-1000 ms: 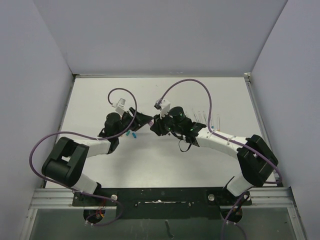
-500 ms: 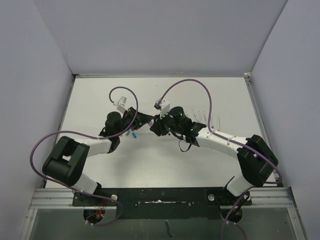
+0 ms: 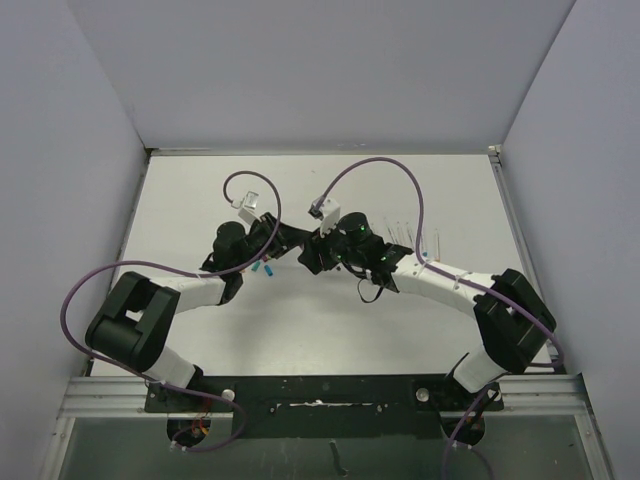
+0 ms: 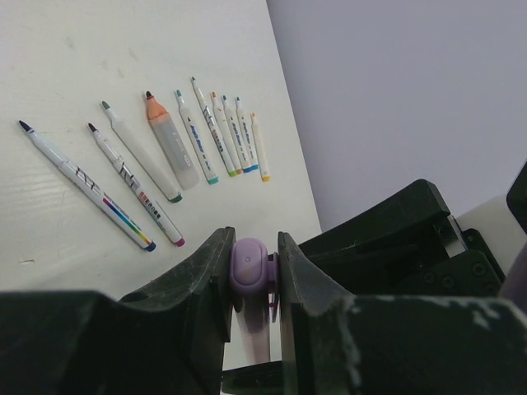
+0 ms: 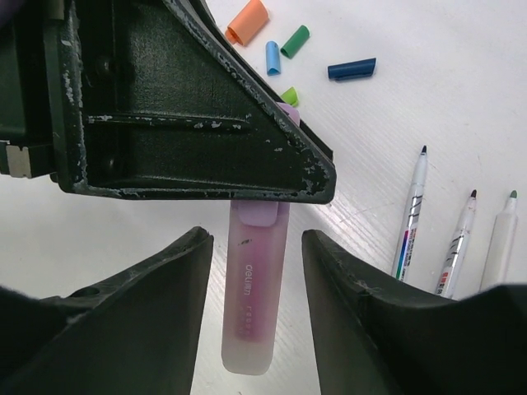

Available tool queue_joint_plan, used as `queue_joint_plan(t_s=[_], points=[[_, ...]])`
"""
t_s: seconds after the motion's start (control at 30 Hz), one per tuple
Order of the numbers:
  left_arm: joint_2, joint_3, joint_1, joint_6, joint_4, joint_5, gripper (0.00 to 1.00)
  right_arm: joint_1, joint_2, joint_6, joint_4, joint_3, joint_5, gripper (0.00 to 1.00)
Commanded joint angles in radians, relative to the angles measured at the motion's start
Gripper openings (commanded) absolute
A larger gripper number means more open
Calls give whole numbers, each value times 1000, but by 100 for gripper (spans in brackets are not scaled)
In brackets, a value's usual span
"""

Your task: Open the pen caps

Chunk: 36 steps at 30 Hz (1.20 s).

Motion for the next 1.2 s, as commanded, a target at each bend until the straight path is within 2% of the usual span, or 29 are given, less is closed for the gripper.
queue_joint_plan(t_s=[0.0,0.13,0.27,0.33,0.37,0.47,0.77,0.97,1.17], points=[[2,46,-11,22,42,15,0,-6,18,0,35,51,-11,45],[5,50,-14,23,41,16,0,-6,22,0,31,57,-14,32],[3,54,-16,29,34,14,0,-8,24,-2,24,60,-10,15],[1,55,-17,36,27,9,0,-7,20,-2,24,60,-8,3],[-1,57,-17,40,17,5,0,-8,18,-1,23,58,-6,0],[-17,85,-11,89,-53,-19,0,-8,2,1,14,39,-5,0],[-36,271,77,353,-382,-242,0,8,-111,49,3,-121,2,0],[18,314,179,362,-400,-212,0,47,-232,71,-15,-216,45,0],[17,297,204,365,-398,-223,0,47,-254,53,-56,-202,64,0]])
